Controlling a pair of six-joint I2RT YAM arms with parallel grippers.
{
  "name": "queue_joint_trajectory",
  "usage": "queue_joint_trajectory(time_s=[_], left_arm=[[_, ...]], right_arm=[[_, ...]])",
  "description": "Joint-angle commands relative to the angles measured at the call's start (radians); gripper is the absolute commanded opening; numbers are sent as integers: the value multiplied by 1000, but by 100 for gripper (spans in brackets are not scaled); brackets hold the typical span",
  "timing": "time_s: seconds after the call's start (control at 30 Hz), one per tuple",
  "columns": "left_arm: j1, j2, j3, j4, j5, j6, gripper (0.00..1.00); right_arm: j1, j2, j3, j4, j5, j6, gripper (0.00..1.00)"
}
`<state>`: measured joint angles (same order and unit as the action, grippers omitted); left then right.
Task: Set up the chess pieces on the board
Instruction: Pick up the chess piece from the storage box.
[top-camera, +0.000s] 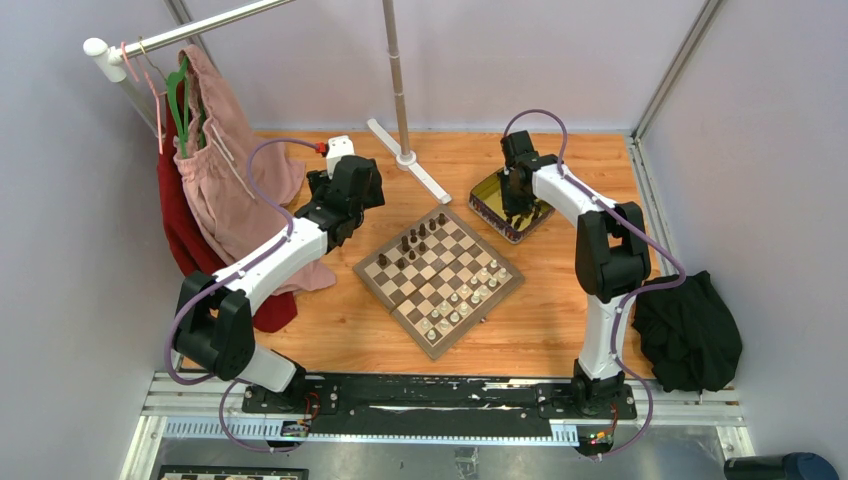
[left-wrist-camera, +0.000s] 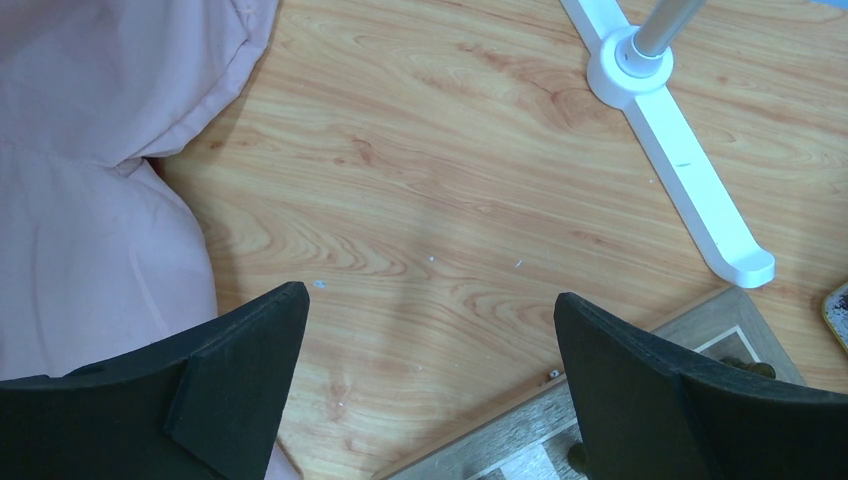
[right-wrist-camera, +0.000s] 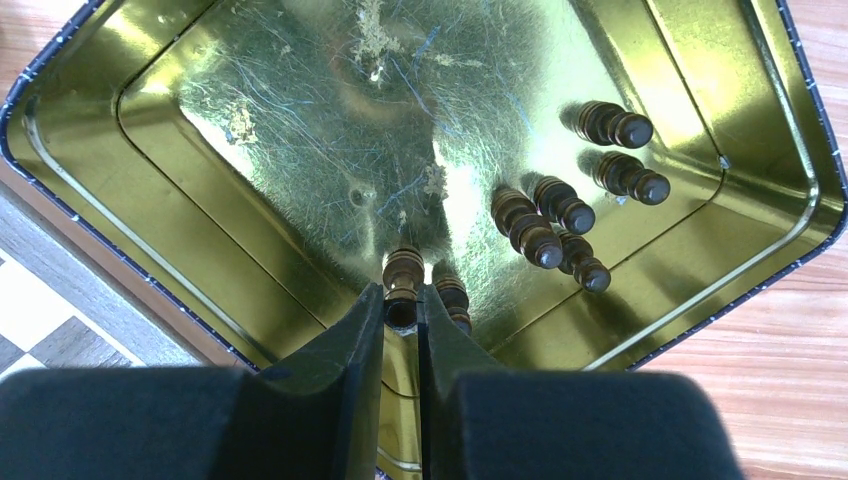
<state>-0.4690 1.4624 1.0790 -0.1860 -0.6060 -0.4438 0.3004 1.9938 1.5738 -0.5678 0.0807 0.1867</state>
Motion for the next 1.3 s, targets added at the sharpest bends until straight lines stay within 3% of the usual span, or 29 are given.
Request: queue_joint_trajectory(time_s=[0.0, 1.27], left_arm=[[-7, -22, -11, 8, -15, 10, 100], [-7, -19, -22, 4, -18, -2, 100]], right_arm=[[-14, 10, 12, 9, 30, -13, 0], [15, 21, 23, 58, 139, -76, 0]])
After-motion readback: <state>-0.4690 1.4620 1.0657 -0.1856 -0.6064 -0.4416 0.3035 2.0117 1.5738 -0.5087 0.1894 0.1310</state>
